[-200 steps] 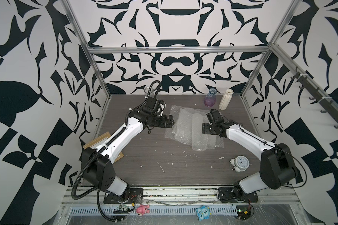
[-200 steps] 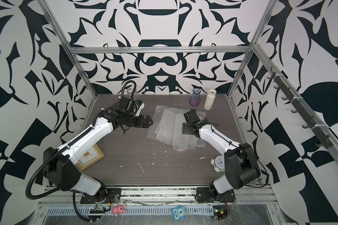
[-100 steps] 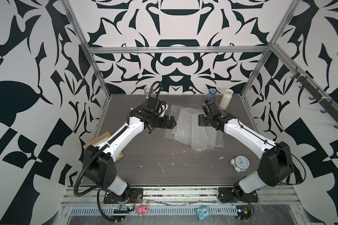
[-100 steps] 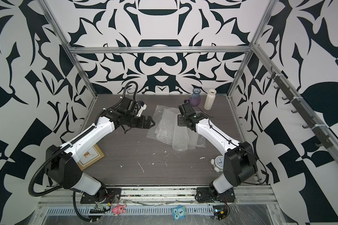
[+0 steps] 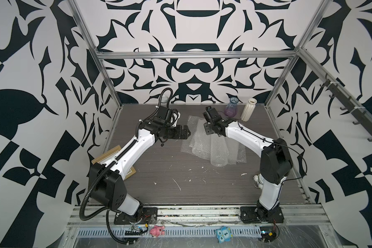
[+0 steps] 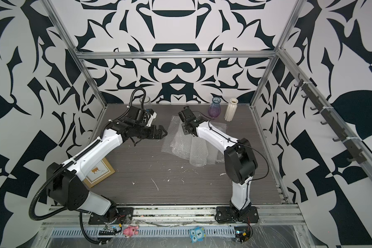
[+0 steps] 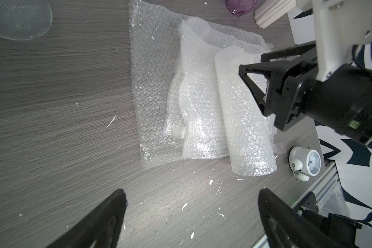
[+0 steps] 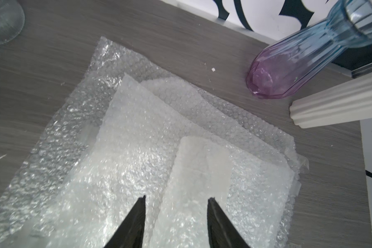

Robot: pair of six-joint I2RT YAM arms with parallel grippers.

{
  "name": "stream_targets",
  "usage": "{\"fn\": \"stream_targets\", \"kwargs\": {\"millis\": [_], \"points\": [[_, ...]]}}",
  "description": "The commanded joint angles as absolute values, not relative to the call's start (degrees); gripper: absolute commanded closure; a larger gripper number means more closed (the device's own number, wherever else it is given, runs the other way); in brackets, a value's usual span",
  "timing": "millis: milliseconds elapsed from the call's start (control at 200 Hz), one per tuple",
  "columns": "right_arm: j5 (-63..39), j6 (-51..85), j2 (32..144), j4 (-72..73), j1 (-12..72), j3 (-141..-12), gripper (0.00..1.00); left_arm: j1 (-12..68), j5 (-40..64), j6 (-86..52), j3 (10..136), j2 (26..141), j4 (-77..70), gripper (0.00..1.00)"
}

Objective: Unwrap the vase from the bubble wrap
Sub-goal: Adjust the bubble wrap on the bubble wrap, then unwrap the bubble wrap.

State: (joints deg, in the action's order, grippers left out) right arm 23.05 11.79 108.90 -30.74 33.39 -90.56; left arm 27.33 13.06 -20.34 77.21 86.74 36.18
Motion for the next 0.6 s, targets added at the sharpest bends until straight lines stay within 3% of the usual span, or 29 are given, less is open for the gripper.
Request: {"fn": "stream_targets", "kwargs": {"millis": [0, 595], "points": [[28.12, 9.51, 110.41, -32.94, 34.21, -94.51, 0.53, 26.98, 12.78, -20.93, 76.28, 85.76, 35.74, 0.01], [40.67, 5.84, 117.40, -34.33, 37.23, -96.17, 0.65, 26.62, 14.78, -21.95, 76.39, 88.71, 35.30, 0.01]]}}
